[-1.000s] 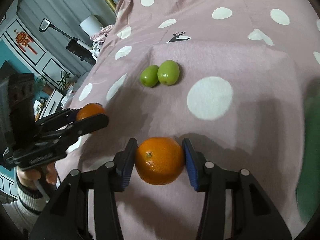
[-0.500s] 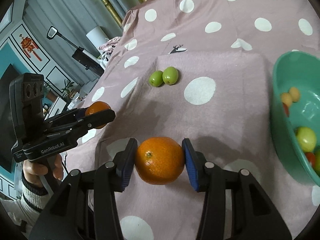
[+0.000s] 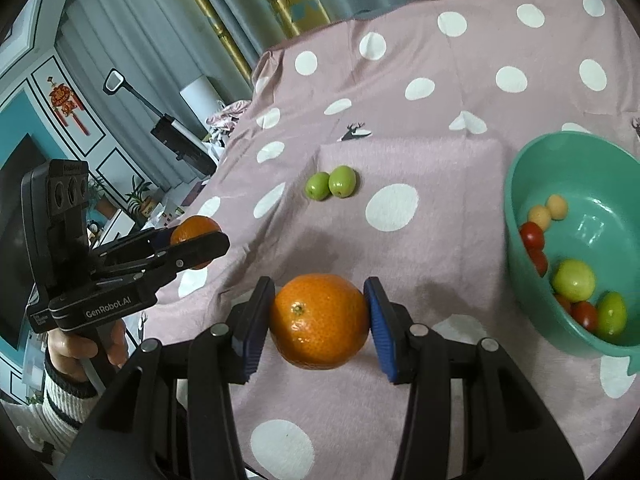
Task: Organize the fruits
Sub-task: 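Lift both held oranges and carry them over the green bowl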
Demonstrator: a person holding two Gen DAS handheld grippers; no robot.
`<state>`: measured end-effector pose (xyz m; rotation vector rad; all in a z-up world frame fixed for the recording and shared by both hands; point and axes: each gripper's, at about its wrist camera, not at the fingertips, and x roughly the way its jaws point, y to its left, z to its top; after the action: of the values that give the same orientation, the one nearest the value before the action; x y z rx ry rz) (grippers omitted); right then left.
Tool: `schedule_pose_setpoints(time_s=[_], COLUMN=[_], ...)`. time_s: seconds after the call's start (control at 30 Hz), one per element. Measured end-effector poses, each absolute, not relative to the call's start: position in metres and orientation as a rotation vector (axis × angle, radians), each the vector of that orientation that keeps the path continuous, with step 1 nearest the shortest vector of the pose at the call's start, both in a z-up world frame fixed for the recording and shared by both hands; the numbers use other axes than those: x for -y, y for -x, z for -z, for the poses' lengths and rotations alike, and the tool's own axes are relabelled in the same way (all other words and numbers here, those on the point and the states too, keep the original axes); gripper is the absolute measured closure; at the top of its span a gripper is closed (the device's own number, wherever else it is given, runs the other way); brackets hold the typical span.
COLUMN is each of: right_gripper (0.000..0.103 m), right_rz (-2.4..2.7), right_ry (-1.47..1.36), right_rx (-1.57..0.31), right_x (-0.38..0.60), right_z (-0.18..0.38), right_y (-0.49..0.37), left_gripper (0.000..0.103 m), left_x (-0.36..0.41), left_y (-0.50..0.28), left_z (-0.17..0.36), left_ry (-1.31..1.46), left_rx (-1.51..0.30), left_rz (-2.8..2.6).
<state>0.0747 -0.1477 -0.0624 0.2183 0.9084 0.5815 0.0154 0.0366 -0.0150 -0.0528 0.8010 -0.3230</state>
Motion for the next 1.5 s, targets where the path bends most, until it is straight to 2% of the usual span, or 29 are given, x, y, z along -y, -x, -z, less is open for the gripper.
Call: schedule_pose_setpoints(time_s=[1.5], right_gripper=[0.056], right_rz=[-0.436], right_ry=[-0.348], right_rx=[-0.753], right_x=[0.245], right_z=[0.04], right_y=[-0.061], left_gripper=[0.059], left_x=[0.062], left_y=[-0.033], left_z=[-0.015], left_ry=[-0.14], left_rx=[-0.754], left_rz=[0.448])
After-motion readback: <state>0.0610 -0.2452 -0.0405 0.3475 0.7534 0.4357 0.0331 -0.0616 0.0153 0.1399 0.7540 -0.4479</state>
